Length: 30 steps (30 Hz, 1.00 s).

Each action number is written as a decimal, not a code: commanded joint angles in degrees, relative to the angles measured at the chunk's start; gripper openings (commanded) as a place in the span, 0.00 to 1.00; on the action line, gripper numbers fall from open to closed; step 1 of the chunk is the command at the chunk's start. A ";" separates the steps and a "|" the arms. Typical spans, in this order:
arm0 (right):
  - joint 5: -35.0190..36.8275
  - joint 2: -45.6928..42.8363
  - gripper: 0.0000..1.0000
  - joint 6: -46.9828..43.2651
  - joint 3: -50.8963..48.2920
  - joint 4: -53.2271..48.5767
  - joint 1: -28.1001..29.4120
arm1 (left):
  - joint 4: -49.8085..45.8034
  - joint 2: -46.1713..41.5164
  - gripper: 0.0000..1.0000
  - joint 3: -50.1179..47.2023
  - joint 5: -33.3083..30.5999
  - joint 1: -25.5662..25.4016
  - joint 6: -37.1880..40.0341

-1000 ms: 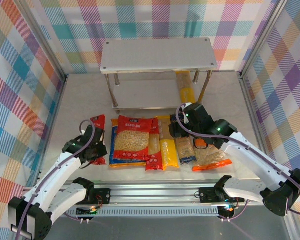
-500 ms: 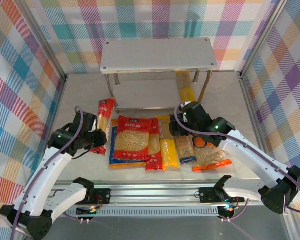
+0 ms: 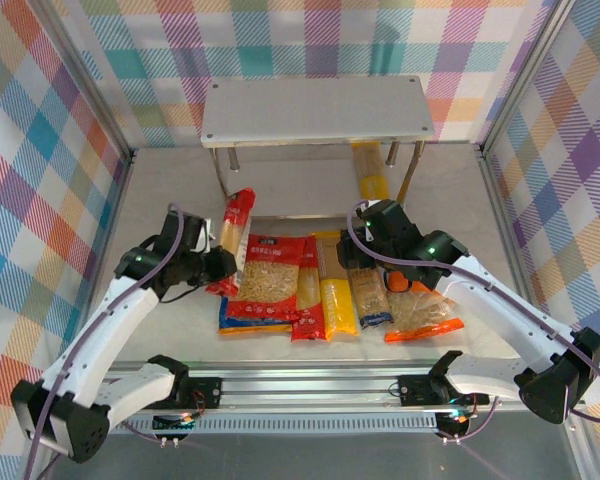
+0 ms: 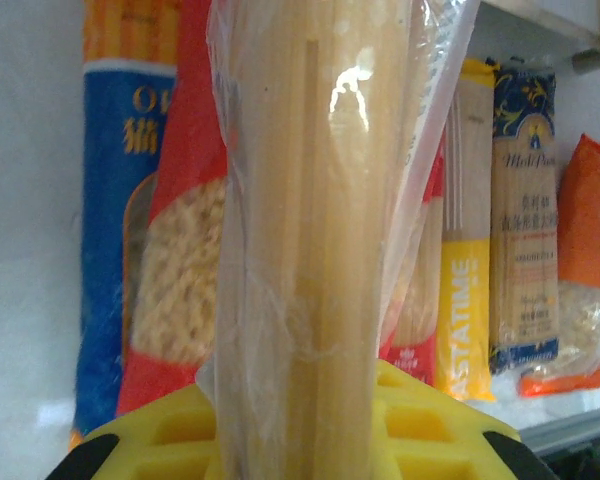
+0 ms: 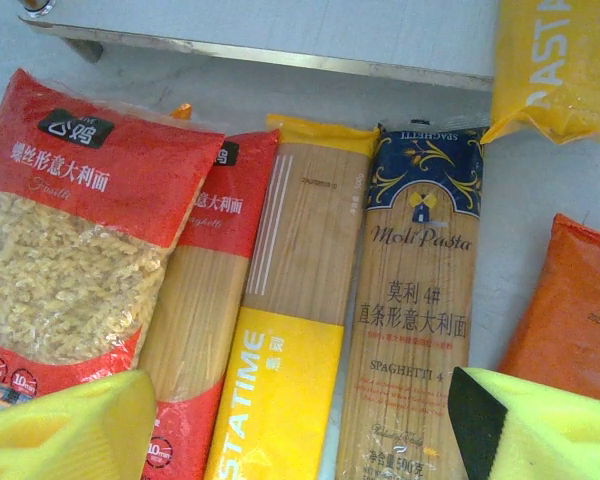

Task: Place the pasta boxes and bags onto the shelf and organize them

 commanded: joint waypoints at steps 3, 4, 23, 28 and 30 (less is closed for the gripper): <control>0.37 0.65 0.78 0.79 2.17 -1.47 0.37 | 19.14 6.41 0.00 3.60 -1.53 -0.98 0.36; 0.29 0.74 0.78 0.81 2.26 -1.45 0.34 | 20.13 8.20 0.00 4.68 -2.34 -1.13 0.78; -0.59 3.37 0.78 0.51 2.71 -0.59 0.37 | 26.78 29.79 0.00 19.63 -18.58 -1.70 4.72; -0.64 3.64 0.78 0.54 2.71 -0.59 0.33 | 26.45 33.48 0.00 23.02 -19.47 -1.70 5.10; -0.53 3.66 0.78 0.53 2.75 -0.67 0.37 | 26.03 35.06 0.00 24.29 -19.42 -1.70 5.09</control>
